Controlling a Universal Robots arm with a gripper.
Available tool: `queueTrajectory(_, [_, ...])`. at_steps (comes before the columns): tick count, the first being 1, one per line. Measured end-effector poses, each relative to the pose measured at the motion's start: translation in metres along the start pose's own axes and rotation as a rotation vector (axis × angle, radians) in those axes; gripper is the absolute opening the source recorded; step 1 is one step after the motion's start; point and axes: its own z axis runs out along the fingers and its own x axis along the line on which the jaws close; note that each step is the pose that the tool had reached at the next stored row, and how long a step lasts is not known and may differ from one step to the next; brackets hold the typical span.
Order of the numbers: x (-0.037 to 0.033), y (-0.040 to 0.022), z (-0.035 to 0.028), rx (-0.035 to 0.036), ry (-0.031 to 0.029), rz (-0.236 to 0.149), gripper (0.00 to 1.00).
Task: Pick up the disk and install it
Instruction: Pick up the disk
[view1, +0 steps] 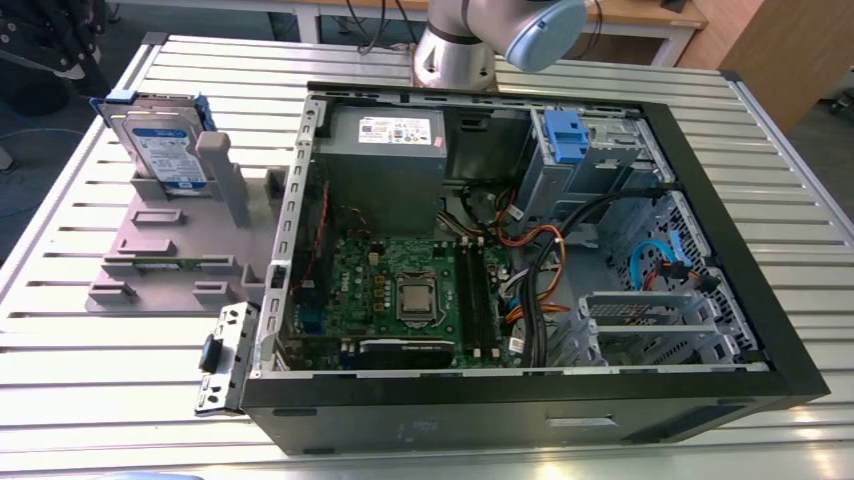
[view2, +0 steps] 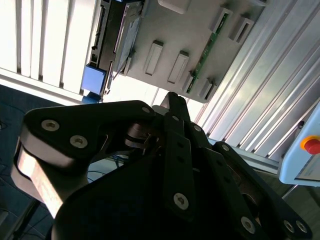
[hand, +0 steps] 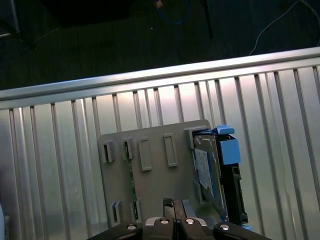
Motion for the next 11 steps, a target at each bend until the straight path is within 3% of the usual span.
queueTrajectory(11, [0.0000,0.0000,0.0000,-0.0002,0.0003,-0.007,0.11])
